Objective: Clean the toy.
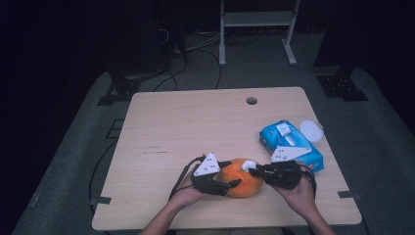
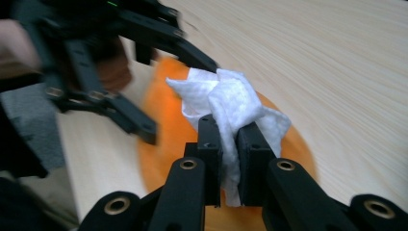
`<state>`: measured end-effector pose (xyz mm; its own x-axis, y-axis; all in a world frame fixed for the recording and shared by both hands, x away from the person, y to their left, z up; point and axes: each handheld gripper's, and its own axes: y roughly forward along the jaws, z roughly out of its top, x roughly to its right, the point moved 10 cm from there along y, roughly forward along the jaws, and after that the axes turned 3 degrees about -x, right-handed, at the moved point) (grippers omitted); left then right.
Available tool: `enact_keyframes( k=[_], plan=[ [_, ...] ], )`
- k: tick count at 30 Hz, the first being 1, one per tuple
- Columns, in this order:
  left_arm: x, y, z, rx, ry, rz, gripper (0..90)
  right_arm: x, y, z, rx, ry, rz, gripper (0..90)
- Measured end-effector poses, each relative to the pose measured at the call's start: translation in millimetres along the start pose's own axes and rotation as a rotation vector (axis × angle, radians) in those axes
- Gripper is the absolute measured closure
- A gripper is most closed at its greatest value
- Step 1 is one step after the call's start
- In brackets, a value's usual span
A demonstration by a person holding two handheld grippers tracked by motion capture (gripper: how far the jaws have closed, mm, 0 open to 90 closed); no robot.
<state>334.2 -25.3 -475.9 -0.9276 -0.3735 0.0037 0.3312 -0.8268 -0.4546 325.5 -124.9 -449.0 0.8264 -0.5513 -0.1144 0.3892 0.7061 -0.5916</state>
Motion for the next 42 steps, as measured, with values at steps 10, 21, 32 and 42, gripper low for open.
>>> enact_keyframes(
  k=[10,21,32,42],
  plan=[
    [-10.6,-1.8,-0.3,0.026,-0.076,0.015,35.2,1.4,0.4,2.6,0.005,-0.018,-0.009,81.5],
    [-9.9,3.3,-4.7,0.04,-0.1,-0.023,22.0,28.4,-3.6,-12.9,-0.013,0.079,-0.041,81.3],
    [12.9,5.6,1.2,-0.003,0.096,0.027,33.5,-11.5,1.9,10.6,0.015,-0.041,0.012,81.4],
    [8.9,6.9,-1.2,0.019,0.06,-0.014,27.1,24.5,-4.8,-9.1,-0.005,0.072,-0.018,81.4]
  ],
)
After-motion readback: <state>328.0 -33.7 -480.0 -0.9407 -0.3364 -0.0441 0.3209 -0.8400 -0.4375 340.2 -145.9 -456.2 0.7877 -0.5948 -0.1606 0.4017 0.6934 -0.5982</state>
